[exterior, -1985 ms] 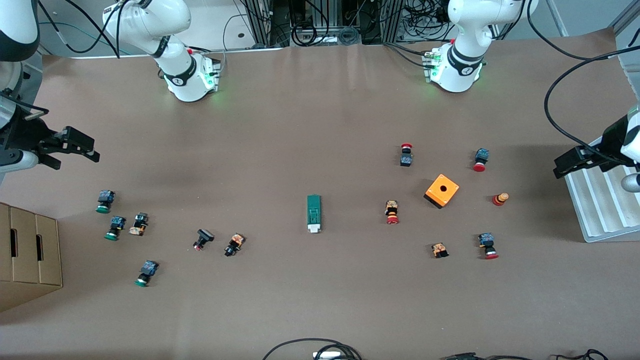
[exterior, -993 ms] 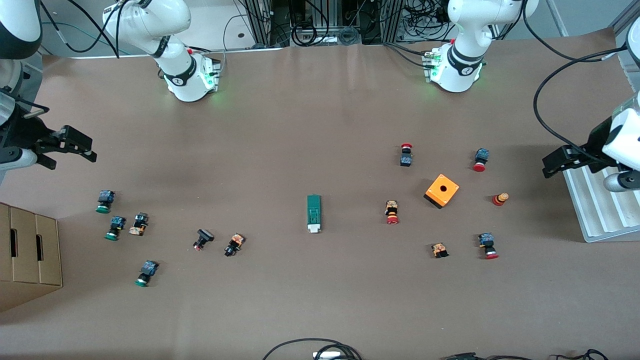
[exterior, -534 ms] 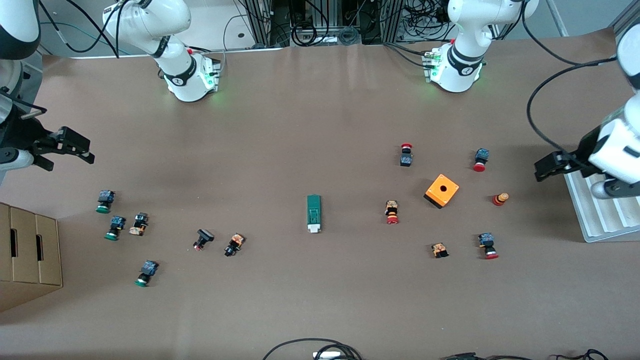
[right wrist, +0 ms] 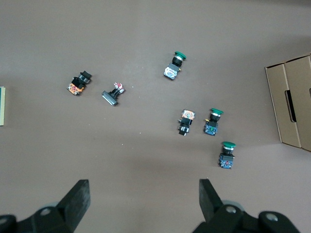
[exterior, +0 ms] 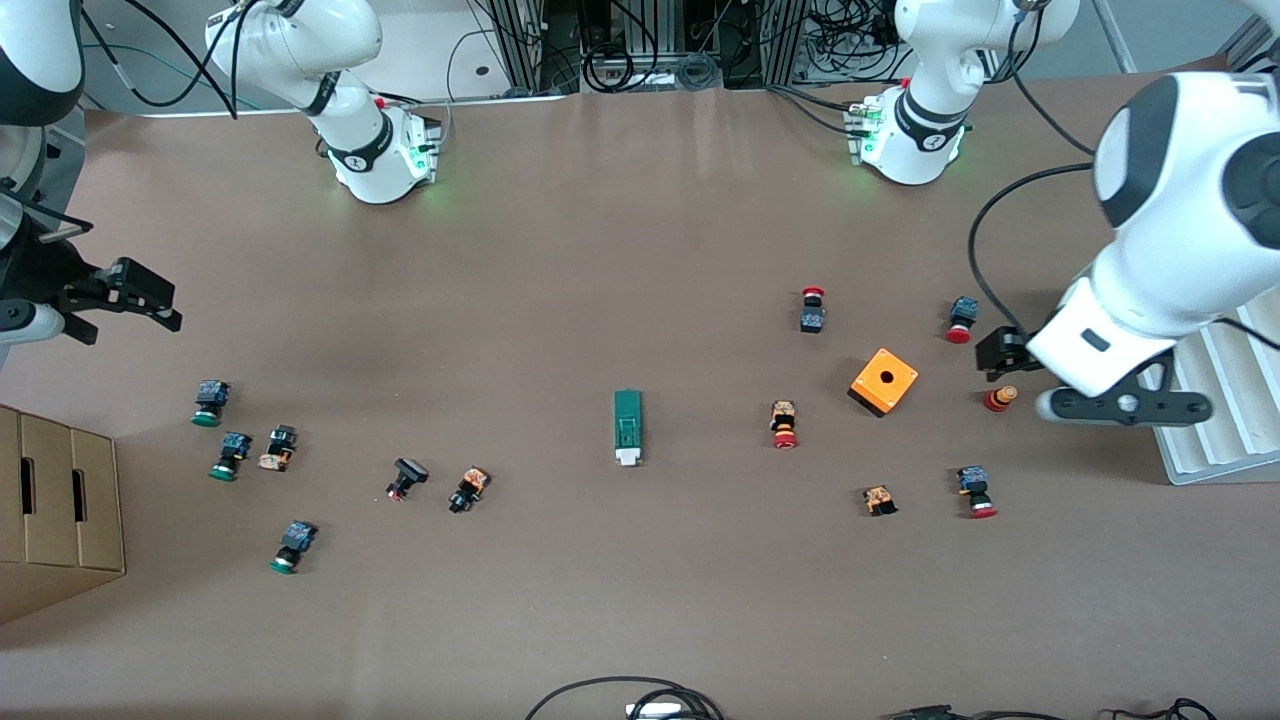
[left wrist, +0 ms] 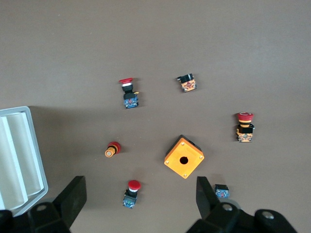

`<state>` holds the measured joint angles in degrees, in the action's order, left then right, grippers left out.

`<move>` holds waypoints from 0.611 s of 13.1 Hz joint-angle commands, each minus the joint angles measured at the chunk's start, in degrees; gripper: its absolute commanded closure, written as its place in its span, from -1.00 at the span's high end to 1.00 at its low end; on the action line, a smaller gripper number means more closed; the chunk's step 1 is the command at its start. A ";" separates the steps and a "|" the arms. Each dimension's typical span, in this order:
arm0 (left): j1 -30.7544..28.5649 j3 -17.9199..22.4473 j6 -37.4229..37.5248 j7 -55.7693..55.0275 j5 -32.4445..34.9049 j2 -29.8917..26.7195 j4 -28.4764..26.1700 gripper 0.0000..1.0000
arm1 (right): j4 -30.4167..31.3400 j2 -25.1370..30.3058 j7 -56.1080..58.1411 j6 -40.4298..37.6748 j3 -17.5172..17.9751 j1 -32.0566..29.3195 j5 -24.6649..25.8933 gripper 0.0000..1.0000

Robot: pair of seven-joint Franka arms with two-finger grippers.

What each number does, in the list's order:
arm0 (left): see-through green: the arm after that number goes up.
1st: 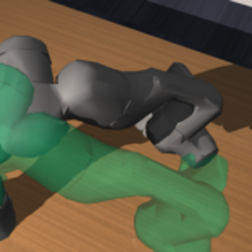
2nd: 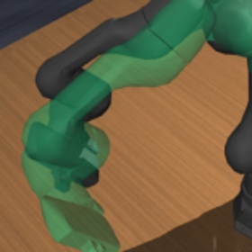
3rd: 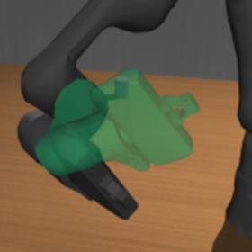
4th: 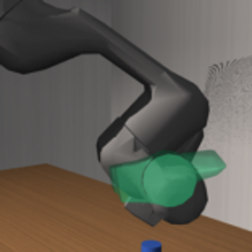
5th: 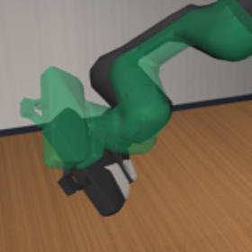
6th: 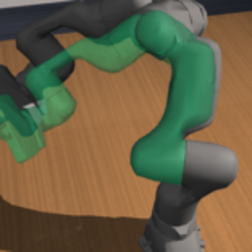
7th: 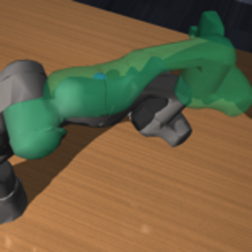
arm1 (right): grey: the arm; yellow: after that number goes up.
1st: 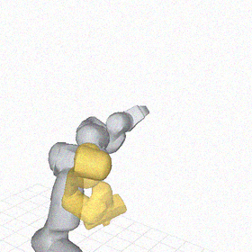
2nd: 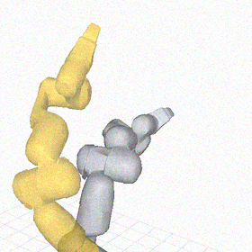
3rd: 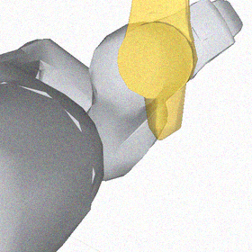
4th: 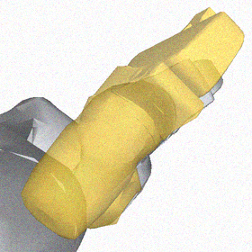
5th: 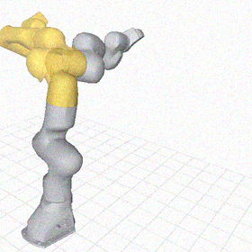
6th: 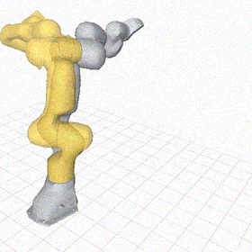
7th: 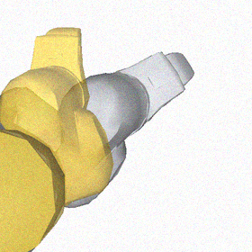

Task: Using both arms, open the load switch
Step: 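Swing the left gripper across toward the green load switch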

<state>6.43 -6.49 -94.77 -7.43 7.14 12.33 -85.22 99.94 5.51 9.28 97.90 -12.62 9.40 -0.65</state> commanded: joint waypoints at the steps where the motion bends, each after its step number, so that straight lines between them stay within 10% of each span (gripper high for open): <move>1: 2.69 0.16 0.11 0.40 1.03 0.77 0.76 1.00 | -1.15 -0.94 0.03 0.18 0.14 -0.26 1.62 1.00; 8: 13.16 0.16 -8.06 -17.76 8.73 3.57 -0.65 1.00 | -1.24 -1.37 0.03 0.97 0.05 -0.26 1.71 1.00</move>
<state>16.66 -6.76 -101.59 -19.16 10.98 14.69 -85.90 99.94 4.94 9.29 98.59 -12.70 9.38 -0.60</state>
